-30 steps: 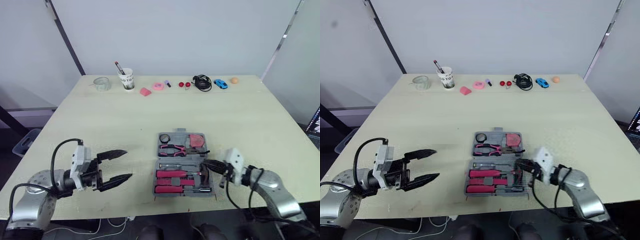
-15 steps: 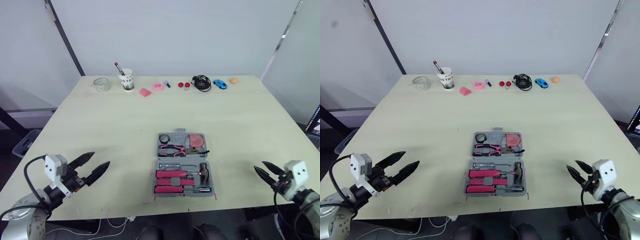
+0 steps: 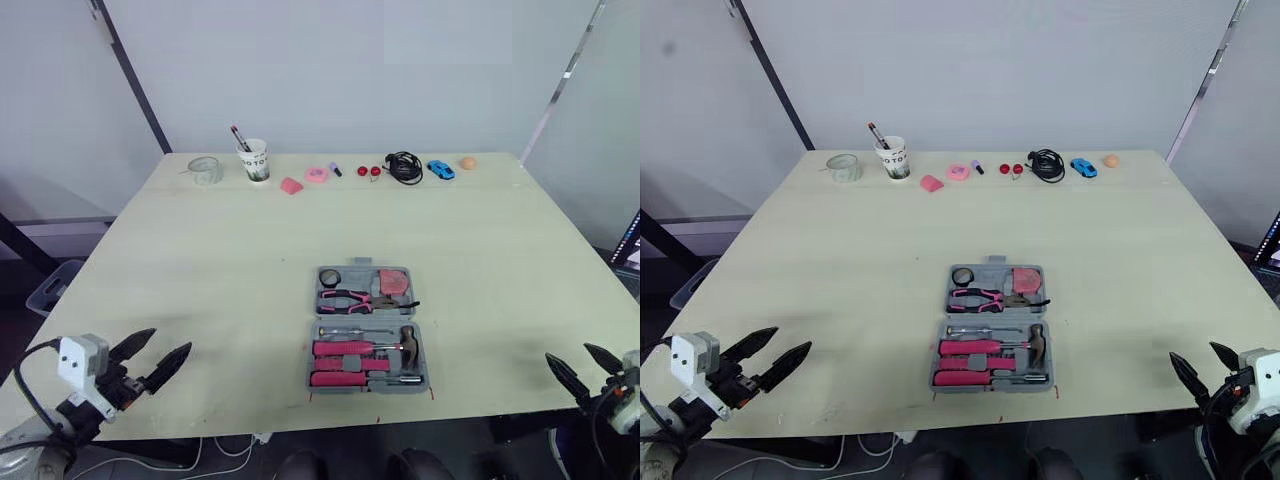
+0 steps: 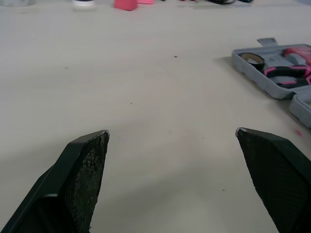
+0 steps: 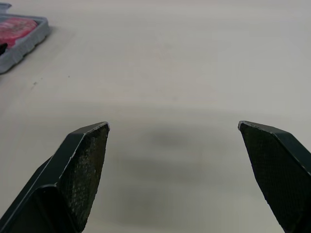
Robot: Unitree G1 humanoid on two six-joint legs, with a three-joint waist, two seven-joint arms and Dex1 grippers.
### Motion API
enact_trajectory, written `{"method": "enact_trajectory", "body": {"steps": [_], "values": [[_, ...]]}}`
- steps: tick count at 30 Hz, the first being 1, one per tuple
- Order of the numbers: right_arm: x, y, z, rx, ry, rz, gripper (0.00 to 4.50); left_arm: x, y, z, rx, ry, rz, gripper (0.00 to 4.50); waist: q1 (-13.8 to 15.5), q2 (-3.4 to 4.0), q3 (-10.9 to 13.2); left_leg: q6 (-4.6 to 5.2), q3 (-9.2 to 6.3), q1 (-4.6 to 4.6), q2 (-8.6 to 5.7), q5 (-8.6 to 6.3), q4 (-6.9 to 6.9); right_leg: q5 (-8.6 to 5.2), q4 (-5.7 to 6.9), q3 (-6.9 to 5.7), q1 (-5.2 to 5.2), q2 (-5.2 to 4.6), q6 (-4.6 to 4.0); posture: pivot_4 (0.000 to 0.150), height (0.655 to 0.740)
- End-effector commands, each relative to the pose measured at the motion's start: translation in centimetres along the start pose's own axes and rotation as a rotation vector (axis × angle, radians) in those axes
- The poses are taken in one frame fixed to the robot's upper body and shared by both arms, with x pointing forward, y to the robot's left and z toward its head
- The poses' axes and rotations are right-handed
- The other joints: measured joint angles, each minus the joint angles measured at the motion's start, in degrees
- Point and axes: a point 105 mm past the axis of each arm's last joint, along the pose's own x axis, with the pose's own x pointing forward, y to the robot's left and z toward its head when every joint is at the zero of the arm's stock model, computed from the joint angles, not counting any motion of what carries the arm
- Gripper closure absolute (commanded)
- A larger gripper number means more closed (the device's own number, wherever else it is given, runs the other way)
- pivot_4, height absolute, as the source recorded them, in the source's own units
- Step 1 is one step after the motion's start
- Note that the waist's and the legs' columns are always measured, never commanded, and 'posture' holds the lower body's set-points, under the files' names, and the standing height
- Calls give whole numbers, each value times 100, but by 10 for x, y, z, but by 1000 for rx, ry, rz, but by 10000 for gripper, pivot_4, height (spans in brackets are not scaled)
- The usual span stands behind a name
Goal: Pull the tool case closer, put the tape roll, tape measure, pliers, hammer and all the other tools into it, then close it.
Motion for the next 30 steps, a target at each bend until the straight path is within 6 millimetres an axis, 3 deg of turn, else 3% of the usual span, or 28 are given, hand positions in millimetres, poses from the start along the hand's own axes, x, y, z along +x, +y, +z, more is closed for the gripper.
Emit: {"method": "enact_trajectory", "body": {"steps": [1, 11, 12, 14, 16, 18, 20, 21, 23, 24, 30], "values": [[18, 9, 17, -100, 13, 91, 213, 14, -4, 3, 106, 43, -94, 0, -4, 3, 0, 0, 2, 1, -2, 0, 0, 0, 0, 2, 0, 1, 0, 1500, 7400], [79, 56, 36, -213, 58, 367, 213, 64, -24, 2, 190, 87, -356, 0, 6, 1, -1, 2, 10, 3, -13, 1, 2, 2, 9, 6, 3, 15, 1, 1500, 7400], [85, 63, 36, -220, 68, 406, 2647, 70, -26, 1, 193, 95, -385, 0, 5, -1, -3, 2, 11, 4, -14, 1, 1, 2, 9, 7, 4, 15, 1, 1500, 7400], [91, 72, 36, -233, 86, 458, 6829, 80, -29, 1, 196, 100, -425, 5512, 7, -1, -3, 2, 15, -1, -16, 0, 0, 2, 8, 5, 2, 18, 1, 1500, 7400], [98, 78, 37, -248, 94, 493, 16195, 88, -33, 3, 202, 101, -464, 12667, 7, 0, -2, 2, 25, -15, -17, 1, 2, 3, 7, -5, -3, 19, 3, 1500, 7400], [106, 84, 35, -276, 111, 533, 27534, 96, -37, 4, 209, 105, -504, 23857, 5, 0, -2, 2, 25, -20, -17, 1, 3, 14, 7, -9, -6, 19, 22, 1500, 7400], [112, 91, 31, -297, 137, 569, 33401, 103, -41, 2, 221, 121, -549, 29139, 4, 0, -2, 2, 23, -20, -17, 1, 3, 14, 5, -10, -5, 21, 22, 1500, 7400], [113, 92, 30, -304, 145, 577, 39459, 105, -42, 2, 223, 126, -560, 35248, 2, -1, -3, 2, 23, -20, -17, 1, 3, 14, 5, -10, -5, 21, 22, 1500, 7400], [116, 98, 26, -321, 167, 613, 44640, 110, -45, 0, 230, 140, -593, 40235, 4, 0, -2, 2, 22, -22, -18, 1, 8, 15, 6, -11, -5, 23, 23, 1500, 7400], [119, 103, 24, -329, 178, 638, 45000, 114, -48, -1, 234, 148, -613, 44233, 4, 0, -2, 2, 19, -25, -17, 1, 8, 15, 6, -13, -5, 25, 23, 1500, 7400], [136, 121, 20, -389, 213, 702, 45000, 131, -59, -7, 257, 203, -698, 44233, 0, 0, -2, 2, 14, -29, -17, 1, 15, 16, 8, -14, -6, 31, 24, 1500, 7400]]}}
